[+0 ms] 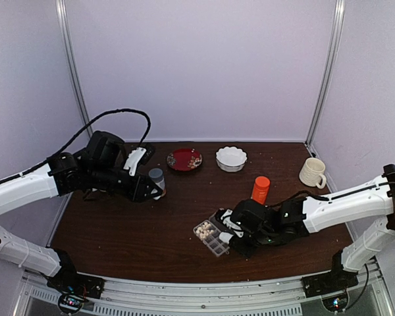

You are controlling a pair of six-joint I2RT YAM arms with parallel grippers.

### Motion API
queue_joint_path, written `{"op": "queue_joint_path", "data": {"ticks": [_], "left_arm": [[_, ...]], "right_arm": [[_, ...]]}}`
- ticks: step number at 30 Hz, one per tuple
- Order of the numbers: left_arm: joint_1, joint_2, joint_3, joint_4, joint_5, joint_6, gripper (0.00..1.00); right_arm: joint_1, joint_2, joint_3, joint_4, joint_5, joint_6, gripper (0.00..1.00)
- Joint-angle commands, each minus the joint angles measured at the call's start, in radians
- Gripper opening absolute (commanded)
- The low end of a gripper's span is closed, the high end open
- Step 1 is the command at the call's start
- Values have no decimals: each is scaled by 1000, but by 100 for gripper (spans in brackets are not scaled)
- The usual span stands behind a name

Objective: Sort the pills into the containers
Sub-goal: Pour the pill into the compartment of the pill container.

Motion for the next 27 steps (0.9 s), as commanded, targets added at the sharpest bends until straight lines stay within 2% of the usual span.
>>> {"op": "queue_joint_path", "data": {"ticks": [1,3,6,10,13,17,20,24,27], "left_arm": [[5,7,42,13,18,16,0],[5,10,45,12,20,17,0],[5,10,47,13,21,17,0],[5,16,48,13,25,19,0],[5,18,48,13,27,19,0],[5,25,54,13,34,20,0],[5,24,53,10,32,21,0],[5,26,52,10,33,22,0],[6,26,50,10,34,21,0]], "right_arm": [[1,6,36,-15,-25,-8,0],[1,-14,1,33,-25,0,0],[2,14,43,-46,11,-6,0],[1,-33,-2,39,-12,-2,0],[2,32,64,-75,18,-15,0],[1,8,12,28,-47,-5,0],[0,54,52,-41,-23,-4,0],[1,4,6,52,-58,11,0],[2,51,62,-50,20,6,0]]}}
